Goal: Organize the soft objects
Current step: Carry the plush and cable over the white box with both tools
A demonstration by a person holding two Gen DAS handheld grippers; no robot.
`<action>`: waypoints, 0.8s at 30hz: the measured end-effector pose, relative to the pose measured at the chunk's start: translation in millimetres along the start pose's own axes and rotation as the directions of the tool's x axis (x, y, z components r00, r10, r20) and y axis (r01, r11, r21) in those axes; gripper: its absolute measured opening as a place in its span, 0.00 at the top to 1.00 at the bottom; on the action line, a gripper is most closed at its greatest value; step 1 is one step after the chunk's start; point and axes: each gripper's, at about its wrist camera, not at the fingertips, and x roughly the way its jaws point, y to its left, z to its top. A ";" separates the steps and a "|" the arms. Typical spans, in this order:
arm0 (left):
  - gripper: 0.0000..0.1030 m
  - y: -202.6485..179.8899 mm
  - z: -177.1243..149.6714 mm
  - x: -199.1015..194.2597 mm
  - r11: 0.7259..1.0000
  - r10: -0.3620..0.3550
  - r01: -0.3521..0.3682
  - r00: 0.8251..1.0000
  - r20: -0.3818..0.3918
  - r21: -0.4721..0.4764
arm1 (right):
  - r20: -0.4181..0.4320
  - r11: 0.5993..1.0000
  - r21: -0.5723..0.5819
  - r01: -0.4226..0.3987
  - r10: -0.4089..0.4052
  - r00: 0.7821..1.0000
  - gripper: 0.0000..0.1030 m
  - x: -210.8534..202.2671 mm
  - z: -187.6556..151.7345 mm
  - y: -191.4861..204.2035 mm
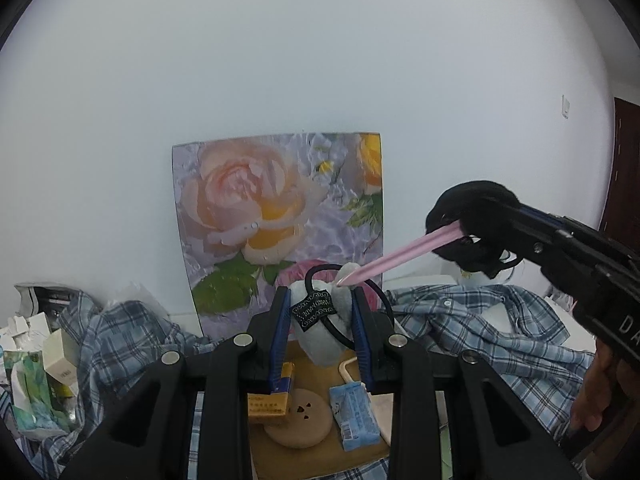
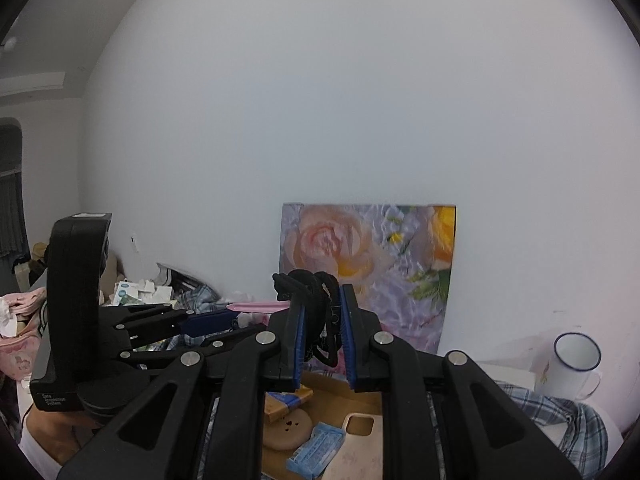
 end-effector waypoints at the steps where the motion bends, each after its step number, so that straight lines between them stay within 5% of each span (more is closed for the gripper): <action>1: 0.70 0.6 -1.8 2.5 1.000 0.001 -0.001 1.000 -0.005 -0.001 | -0.008 1.000 0.003 0.001 -0.001 1.000 0.85 3.2 -2.3 -0.7; 24: 0.70 1.6 -52.5 77.4 1.000 0.007 -0.010 0.980 -0.198 -0.015 | -0.246 0.996 0.087 0.004 0.018 0.969 0.85 78.6 -67.9 -22.9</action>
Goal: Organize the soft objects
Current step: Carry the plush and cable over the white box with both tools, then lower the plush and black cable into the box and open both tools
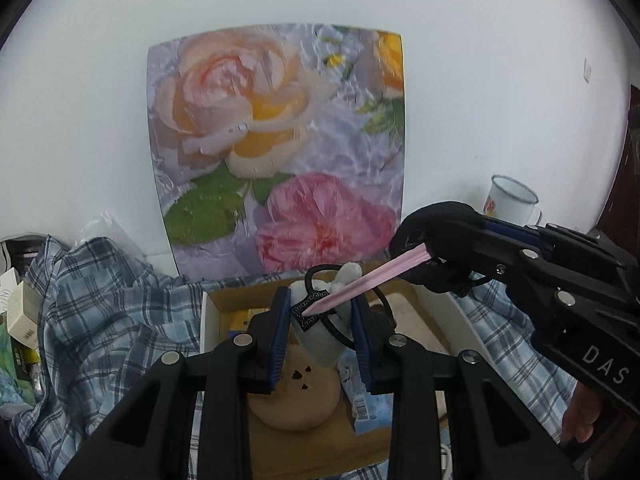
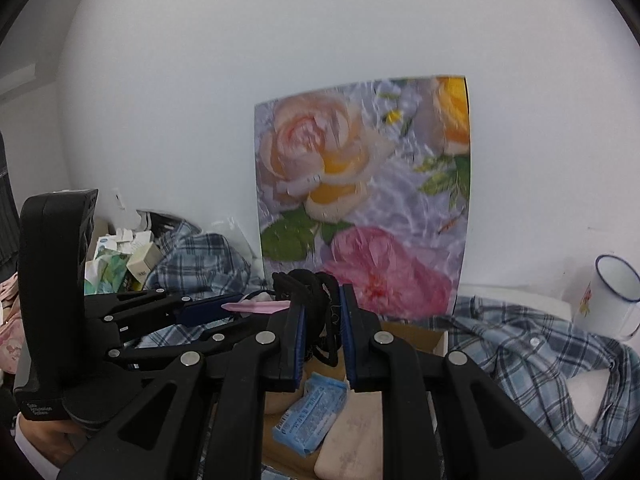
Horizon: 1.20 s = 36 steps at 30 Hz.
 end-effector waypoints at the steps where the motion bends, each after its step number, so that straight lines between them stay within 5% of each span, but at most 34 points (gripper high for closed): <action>1: 0.70 -0.8 -1.5 3.0 1.000 0.001 -0.001 1.000 -0.007 0.002 | -0.008 1.000 0.004 0.001 0.000 1.000 0.85 2.3 -1.8 -0.9; 28: 0.65 2.3 -27.7 51.3 1.000 0.003 -0.003 0.991 -0.137 0.001 | -0.231 0.993 0.114 0.005 0.022 0.973 0.83 57.4 -41.1 -29.1; 29: 0.57 3.2 -27.1 51.1 1.000 0.009 -0.009 0.991 -0.135 -0.004 | -0.238 0.994 0.112 0.012 0.015 0.971 0.77 58.3 -41.5 -29.6; 30: 0.27 3.7 -26.6 50.9 1.000 0.018 -0.019 0.991 -0.134 -0.005 | -0.244 0.994 0.111 0.022 0.006 0.970 0.70 59.0 -41.9 -30.0; 31: 0.00 3.8 -26.6 49.9 0.999 0.037 -0.038 0.991 -0.128 -0.002 | -0.248 0.994 0.109 0.031 -0.003 0.969 0.42 59.2 -42.0 -30.5; 32: 0.01 4.1 -26.1 47.0 0.998 0.056 -0.056 0.993 -0.105 0.001 | -0.240 0.993 0.114 0.039 -0.010 0.971 0.12 57.5 -41.4 -31.7; 33: 0.00 4.4 -25.7 43.4 0.998 0.060 -0.061 0.995 -0.078 -0.001 | -0.226 0.992 0.117 0.049 -0.022 0.974 0.03 54.8 -40.6 -32.6; 36: 0.00 7.4 -22.1 40.1 0.997 0.071 -0.072 0.994 -0.083 -0.017 | -0.214 0.991 0.116 0.060 -0.034 0.976 0.00 49.6 -36.4 -34.0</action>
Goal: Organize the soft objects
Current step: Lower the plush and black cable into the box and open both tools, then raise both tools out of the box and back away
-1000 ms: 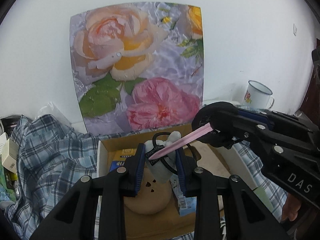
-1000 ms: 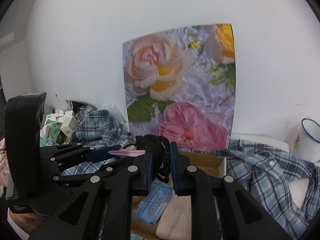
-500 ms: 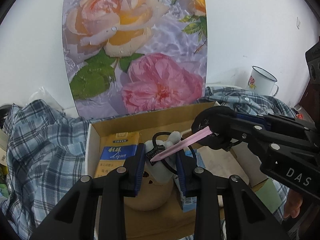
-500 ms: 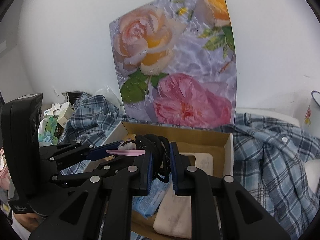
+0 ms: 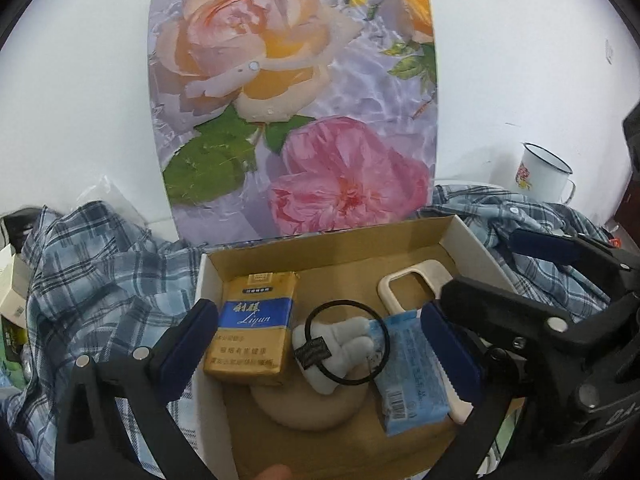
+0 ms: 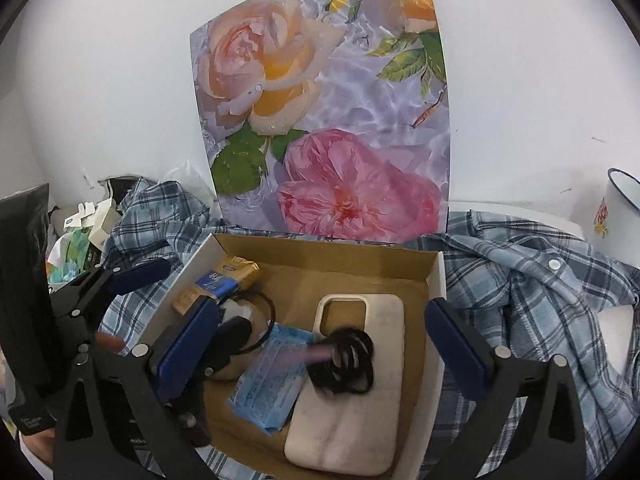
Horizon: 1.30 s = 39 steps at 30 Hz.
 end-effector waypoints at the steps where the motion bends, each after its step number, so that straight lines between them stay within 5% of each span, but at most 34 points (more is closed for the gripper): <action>1: 0.00 0.9 0.5 -0.5 1.000 0.003 -0.003 1.000 0.004 -0.001 | 0.002 1.000 -0.001 -0.001 0.001 1.000 0.00 -1.2 0.7 0.2; 29: 0.00 12.4 20.5 -53.7 0.998 -0.017 0.024 0.992 0.123 -0.056 | 0.181 0.997 -0.060 -0.039 0.050 0.982 0.00 -71.1 29.9 24.6; 39: 0.00 20.4 39.5 -127.1 0.998 0.007 0.011 0.958 0.286 -0.061 | 0.283 0.994 -0.107 -0.036 0.065 0.957 0.00 -115.4 37.4 42.1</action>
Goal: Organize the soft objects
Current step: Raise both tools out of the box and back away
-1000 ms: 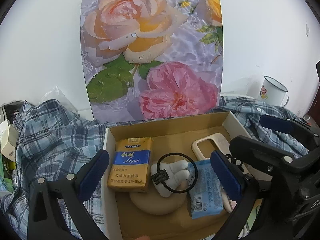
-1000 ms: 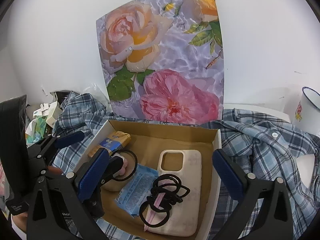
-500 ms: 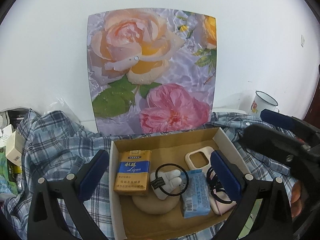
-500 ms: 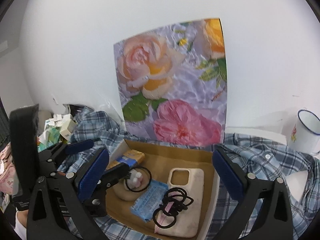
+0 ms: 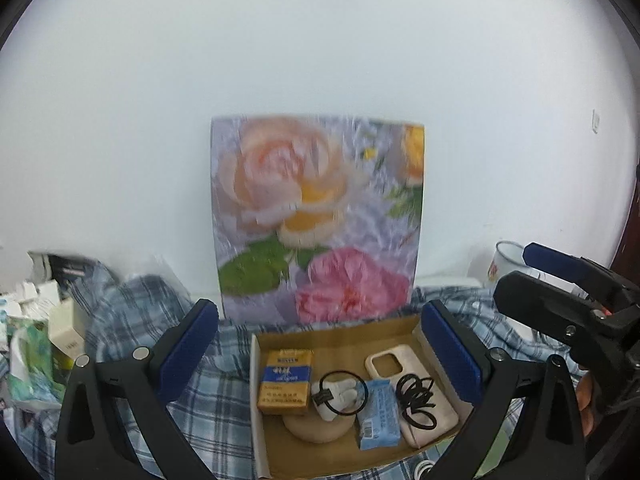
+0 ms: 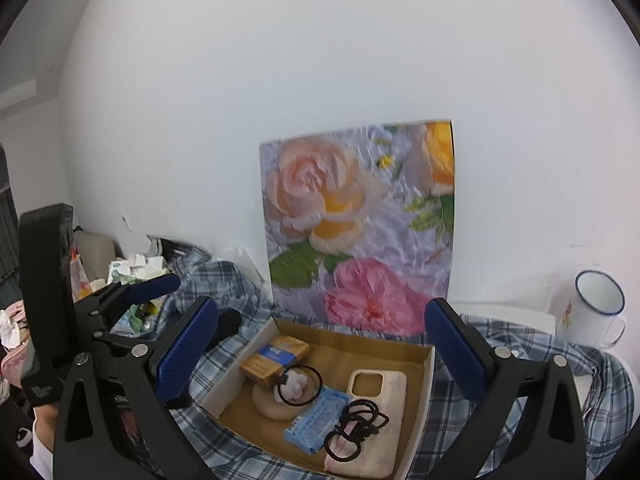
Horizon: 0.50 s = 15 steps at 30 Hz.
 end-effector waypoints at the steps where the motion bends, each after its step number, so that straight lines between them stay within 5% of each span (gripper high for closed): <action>1: 0.00 -0.1 2.5 -5.3 1.000 0.007 -0.007 1.000 0.014 0.007 | 0.013 1.000 -0.008 0.004 -0.004 1.000 0.00 -5.2 2.4 3.0; 15: 0.00 -16.1 27.3 -82.1 0.996 -0.011 -0.003 0.988 0.156 0.092 | 0.144 0.994 -0.107 0.013 0.003 0.990 0.00 -73.4 29.0 41.7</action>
